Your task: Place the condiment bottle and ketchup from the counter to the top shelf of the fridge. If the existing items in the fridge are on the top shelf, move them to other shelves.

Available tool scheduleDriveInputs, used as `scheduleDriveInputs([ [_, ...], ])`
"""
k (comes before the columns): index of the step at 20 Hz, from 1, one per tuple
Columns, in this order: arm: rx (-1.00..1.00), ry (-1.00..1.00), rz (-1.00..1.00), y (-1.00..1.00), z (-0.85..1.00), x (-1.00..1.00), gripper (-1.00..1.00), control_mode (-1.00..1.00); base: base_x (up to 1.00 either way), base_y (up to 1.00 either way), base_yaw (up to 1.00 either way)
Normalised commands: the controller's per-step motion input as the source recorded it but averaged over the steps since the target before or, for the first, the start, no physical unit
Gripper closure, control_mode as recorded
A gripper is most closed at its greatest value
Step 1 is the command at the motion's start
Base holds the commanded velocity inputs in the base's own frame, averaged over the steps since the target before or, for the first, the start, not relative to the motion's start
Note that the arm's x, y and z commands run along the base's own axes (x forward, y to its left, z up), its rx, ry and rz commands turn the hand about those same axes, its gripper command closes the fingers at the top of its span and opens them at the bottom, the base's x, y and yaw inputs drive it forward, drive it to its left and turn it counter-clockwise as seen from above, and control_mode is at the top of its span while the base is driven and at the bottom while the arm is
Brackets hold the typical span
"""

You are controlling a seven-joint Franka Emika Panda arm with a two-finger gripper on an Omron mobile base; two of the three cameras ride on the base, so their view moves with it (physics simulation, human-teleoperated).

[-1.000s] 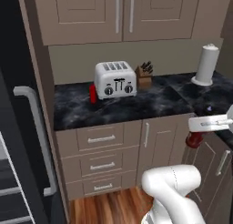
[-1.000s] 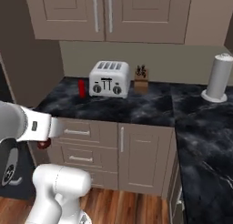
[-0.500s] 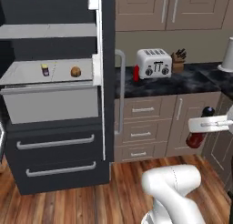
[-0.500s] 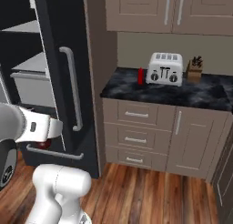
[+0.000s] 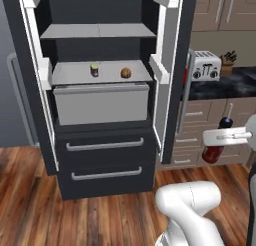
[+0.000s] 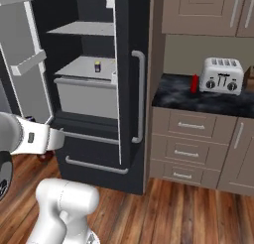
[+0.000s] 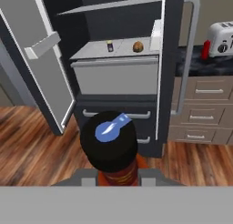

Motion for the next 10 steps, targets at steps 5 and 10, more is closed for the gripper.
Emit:
scheduleDriveInputs([
  [5,0.0,0.0,0.0,0.0,0.0,0.0,1.0,1.0,0.68,1.0,-0.05],
  [10,0.0,0.0,0.0,0.0,0.0,0.0,1.0,1.0,0.64,1.0,-0.08],
])
